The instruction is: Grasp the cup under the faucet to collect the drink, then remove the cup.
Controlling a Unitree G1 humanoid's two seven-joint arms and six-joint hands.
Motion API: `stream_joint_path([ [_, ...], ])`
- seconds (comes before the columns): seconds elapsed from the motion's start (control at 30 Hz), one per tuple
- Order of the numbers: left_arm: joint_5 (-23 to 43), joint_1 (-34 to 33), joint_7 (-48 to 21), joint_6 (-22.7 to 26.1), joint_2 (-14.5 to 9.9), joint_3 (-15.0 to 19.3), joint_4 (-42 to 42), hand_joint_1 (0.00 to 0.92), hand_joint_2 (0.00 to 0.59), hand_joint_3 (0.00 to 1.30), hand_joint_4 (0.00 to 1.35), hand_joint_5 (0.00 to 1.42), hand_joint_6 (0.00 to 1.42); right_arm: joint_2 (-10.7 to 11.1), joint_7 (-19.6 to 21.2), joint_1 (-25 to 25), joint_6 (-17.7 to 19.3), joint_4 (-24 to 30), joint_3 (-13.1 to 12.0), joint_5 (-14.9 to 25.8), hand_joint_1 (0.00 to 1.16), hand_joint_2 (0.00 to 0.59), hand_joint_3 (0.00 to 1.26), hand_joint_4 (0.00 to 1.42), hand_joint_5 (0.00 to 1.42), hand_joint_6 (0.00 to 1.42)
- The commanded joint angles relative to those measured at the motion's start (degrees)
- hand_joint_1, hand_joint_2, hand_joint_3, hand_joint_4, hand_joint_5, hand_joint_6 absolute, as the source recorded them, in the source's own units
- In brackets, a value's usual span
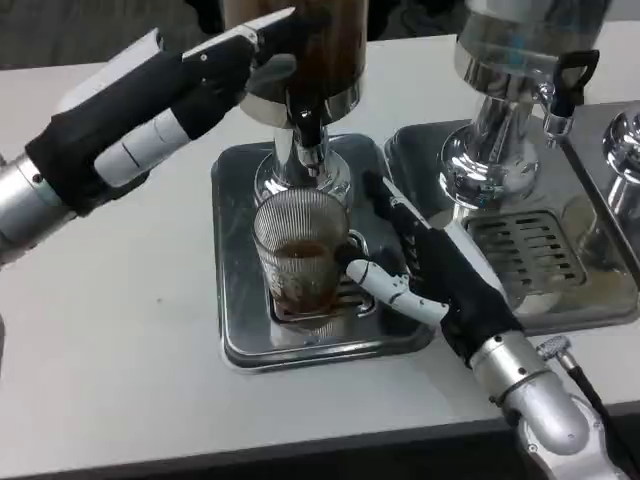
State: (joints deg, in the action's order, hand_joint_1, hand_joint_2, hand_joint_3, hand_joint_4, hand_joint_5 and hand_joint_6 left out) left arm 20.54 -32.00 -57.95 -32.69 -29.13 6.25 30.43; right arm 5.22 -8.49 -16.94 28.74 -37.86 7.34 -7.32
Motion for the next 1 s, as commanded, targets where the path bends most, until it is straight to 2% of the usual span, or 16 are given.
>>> stream_joint_path([
  [0.03, 1.78, 1.88, -0.19, 0.81, -0.99, 1.73, -4.38, 0.0, 0.095, 0.12, 0.0, 0.01, 0.05, -0.01, -0.08, -0.59, 1.42, -0.22, -0.6, 0.63, 0.52, 0.269, 0.03, 0.02, 0.0, 0.0],
  [0.43, 4.38, 10.79, 3.04, 2.61, -1.77, 8.06, -11.73, 0.0, 0.097, 0.14, 0.0, 0.04, 0.07, 0.2, -0.42, -0.76, 1.44, -0.43, -0.86, 0.72, 0.51, 0.269, 0.03, 0.02, 0.0, 0.0],
  [0.67, 2.7, 16.26, 7.85, -0.07, -2.07, 12.28, -14.75, 0.0, 0.09, 0.15, 0.0, 0.06, 0.08, 0.33, -0.79, -0.72, 1.45, -0.5, -1.04, 1.01, 0.51, 0.269, 0.03, 0.02, 0.0, 0.01],
  [1.0, -0.09, 19.45, 12.16, -4.4, -0.34, 12.65, -9.13, 0.0, 0.088, 0.13, 0.0, 0.06, 0.09, 0.57, -0.74, -0.77, 1.91, -0.84, -0.98, 0.71, 0.52, 0.264, 0.02, 0.01, 0.0, 0.01],
])
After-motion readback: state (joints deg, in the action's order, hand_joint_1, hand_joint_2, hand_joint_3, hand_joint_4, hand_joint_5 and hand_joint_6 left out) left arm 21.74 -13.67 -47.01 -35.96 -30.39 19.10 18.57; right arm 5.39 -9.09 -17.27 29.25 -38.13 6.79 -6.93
